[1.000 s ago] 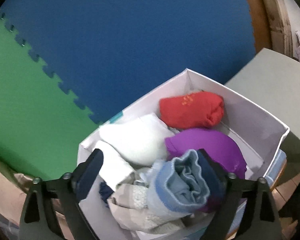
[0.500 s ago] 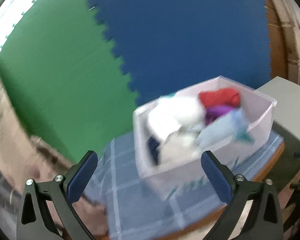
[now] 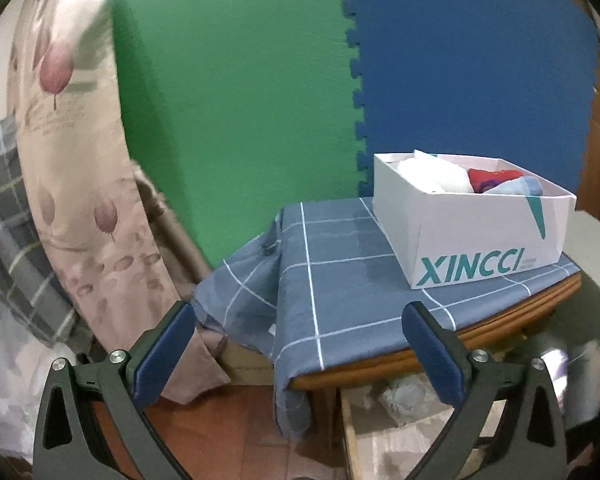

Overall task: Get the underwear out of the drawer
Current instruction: 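Reach the right gripper down into the drawer toward the pale grey cloth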

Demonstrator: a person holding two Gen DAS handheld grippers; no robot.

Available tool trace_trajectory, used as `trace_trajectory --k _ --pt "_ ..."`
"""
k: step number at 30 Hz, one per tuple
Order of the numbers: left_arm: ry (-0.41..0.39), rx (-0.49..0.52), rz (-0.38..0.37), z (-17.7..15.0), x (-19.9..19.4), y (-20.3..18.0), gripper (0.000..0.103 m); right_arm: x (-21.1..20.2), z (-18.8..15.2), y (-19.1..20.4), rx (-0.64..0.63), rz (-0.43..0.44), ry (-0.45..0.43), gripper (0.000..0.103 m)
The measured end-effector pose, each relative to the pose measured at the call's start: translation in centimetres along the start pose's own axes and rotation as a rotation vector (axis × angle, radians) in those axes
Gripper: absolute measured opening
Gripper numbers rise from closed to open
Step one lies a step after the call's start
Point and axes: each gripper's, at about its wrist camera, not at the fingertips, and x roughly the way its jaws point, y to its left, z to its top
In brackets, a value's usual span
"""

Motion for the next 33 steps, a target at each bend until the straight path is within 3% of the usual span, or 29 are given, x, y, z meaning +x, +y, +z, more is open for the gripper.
trace_trajectory --k 9,21,25,33 --pt "-0.035 -0.009 -0.008 -0.5 -0.5 0.4 0.103 5.7 2.4 3.1 -0.202 -0.146 0.022 0.070" --pt "-0.015 -0.034 -0.027 -0.6 -0.1 0.9 0.103 9.2 3.6 3.4 -0.196 -0.325 0.033 0.070" --pt "-0.013 -0.037 -0.033 -0.6 0.0 1.0 0.103 10.1 3.3 2.0 -0.146 -0.321 0.071 0.076" --pt "-0.007 -0.023 -0.034 -0.6 0.1 0.7 0.103 10.3 2.1 0.1 -0.059 -0.292 0.066 0.077"
